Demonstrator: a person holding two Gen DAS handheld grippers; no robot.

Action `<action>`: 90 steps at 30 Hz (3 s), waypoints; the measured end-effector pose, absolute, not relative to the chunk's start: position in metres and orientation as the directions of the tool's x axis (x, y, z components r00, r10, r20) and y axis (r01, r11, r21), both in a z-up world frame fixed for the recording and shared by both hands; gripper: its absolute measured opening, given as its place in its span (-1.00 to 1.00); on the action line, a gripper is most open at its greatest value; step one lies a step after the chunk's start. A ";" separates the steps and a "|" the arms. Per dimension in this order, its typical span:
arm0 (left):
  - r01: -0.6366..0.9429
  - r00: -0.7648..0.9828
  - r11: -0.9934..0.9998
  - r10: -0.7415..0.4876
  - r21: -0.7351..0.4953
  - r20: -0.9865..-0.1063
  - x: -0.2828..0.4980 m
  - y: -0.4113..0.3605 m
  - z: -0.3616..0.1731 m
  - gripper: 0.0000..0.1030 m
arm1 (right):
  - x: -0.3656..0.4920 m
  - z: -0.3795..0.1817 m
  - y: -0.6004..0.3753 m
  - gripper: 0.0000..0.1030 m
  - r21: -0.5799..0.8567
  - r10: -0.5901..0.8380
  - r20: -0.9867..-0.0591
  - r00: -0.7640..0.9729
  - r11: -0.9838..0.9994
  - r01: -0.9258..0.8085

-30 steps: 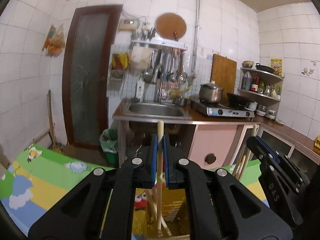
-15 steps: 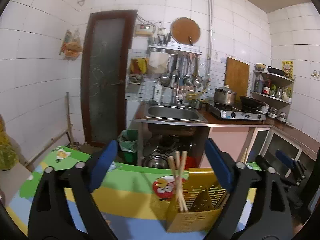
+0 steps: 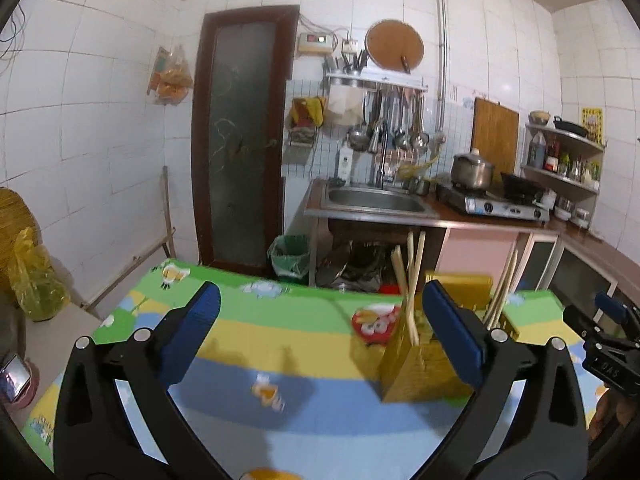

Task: Organize utensils
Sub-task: 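Move both open grippers back down to the frog fork and metal utensil, then grasp the green frog-handled fork with the right gripper while the left gripper grasps the dark metal utensil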

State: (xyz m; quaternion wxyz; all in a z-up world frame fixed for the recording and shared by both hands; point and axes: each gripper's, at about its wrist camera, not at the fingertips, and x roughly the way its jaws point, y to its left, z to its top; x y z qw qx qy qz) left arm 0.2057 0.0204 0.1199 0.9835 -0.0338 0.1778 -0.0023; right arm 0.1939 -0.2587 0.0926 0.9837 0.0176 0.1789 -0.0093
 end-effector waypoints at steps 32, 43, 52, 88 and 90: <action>-0.073 0.718 0.996 0.019 -0.048 -0.696 0.183 0.051 -0.039 0.90 | 0.164 -0.034 -0.185 0.74 -0.025 0.019 -0.686 0.727 0.998 -0.050; -0.080 0.698 0.996 0.020 -0.050 -0.716 0.183 0.050 -0.041 0.90 | 0.167 -0.057 -0.155 -0.29 -0.002 0.081 -0.775 0.627 0.991 -0.131; -0.026 0.665 0.998 -0.027 -0.059 -0.746 0.174 0.015 -0.041 0.90 | 0.162 -0.054 -0.180 -0.67 0.082 0.135 -0.783 0.607 0.990 -0.115; 0.157 0.552 0.988 -0.087 0.001 -0.829 0.164 -0.075 -0.060 -0.17 | 0.145 -0.059 -0.241 -0.67 0.078 0.074 -0.784 0.616 0.997 -0.021; 0.163 0.545 0.987 -0.096 -0.007 -0.833 0.167 -0.076 -0.060 -0.49 | 0.147 -0.058 -0.241 -0.67 0.078 0.072 -0.788 0.611 0.997 -0.017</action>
